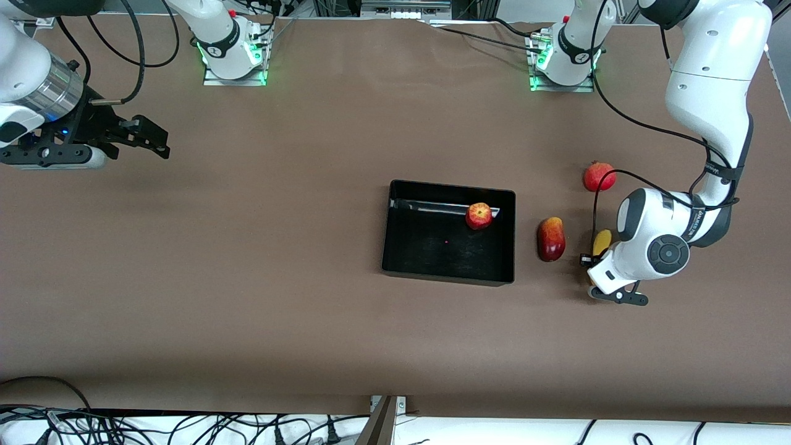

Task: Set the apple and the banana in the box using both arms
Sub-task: 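Grasp the banana, carry it into the box and release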

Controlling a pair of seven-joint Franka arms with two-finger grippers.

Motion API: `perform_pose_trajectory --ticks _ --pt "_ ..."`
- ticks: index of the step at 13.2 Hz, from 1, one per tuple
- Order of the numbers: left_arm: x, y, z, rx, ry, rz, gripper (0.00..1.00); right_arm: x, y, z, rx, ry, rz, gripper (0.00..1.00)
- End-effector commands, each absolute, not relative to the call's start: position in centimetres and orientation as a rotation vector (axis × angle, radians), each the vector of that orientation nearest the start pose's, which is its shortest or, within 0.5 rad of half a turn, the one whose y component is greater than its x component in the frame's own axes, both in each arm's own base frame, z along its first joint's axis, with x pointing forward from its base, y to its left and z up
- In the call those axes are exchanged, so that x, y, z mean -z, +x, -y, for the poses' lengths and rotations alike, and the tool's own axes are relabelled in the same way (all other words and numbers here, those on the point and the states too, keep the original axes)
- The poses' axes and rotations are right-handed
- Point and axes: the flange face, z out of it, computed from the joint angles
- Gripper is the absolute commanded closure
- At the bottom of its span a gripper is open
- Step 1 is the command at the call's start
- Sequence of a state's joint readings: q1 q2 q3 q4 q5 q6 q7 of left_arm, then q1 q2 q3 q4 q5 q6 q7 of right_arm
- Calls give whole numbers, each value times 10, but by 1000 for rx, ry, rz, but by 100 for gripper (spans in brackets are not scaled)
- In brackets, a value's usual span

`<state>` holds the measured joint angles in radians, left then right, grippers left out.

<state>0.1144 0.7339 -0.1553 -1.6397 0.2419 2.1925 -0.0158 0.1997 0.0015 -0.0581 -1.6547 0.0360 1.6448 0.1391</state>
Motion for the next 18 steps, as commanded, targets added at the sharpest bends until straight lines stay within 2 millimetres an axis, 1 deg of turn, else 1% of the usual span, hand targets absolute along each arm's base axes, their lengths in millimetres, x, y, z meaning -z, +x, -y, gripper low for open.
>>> perform_pose_trajectory --ticks 1,2,3,4,5,6,7,8,9,10,11,12,13,14,16,17,18 --pt "-223 672 22 -286 -3051 -250 100 -597 552 -78 13 -3147 23 0" --pt "-245 676 32 -331 -3075 -230 100 -597 553 -77 18 -3156 24 0" --pt "-274 680 44 -386 -3103 -217 100 -597 556 -77 43 -3159 27 0" --pt "-300 683 65 -449 -3135 -231 100 -596 558 -79 54 -3163 38 0" --pt "-323 680 96 -518 -3188 -251 100 -596 559 -79 59 -3174 42 0" --pt "-338 676 125 -536 -3222 -215 100 -596 560 -77 60 -3178 33 0" --pt "-348 670 161 -528 -3236 -193 100 -601 561 -75 74 -3179 31 0" --pt "-349 660 205 -528 -3239 -204 100 -608 562 -72 98 -3176 16 0" --pt "-344 651 252 -474 -3245 -228 100 -604 566 -70 88 -3173 10 0" --pt "-337 642 293 -417 -3254 -212 100 -600 566 -75 69 -3173 5 0" --pt "-322 631 329 -382 -3264 -160 100 -601 566 -75 73 -3171 5 0" --pt "-303 628 347 -358 -3280 -87 100 -601 567 -74 80 -3169 5 0" --pt "-285 625 363 -335 -3303 -102 100 -603 566 -74 79 -3168 2 0" --pt "-270 625 370 -318 -3319 -103 100 -603 564 -76 70 -3167 4 0" --pt "-240 613 389 -335 -3324 -112 99 -603 564 -76 70 -3167 6 0" --pt "-222 610 395 -336 -3336 -109 90 -603 564 -76 70 -3167 6 0" --pt "-211 607 400 -337 -3342 -114 75 -604 564 -77 79 -3166 9 0"
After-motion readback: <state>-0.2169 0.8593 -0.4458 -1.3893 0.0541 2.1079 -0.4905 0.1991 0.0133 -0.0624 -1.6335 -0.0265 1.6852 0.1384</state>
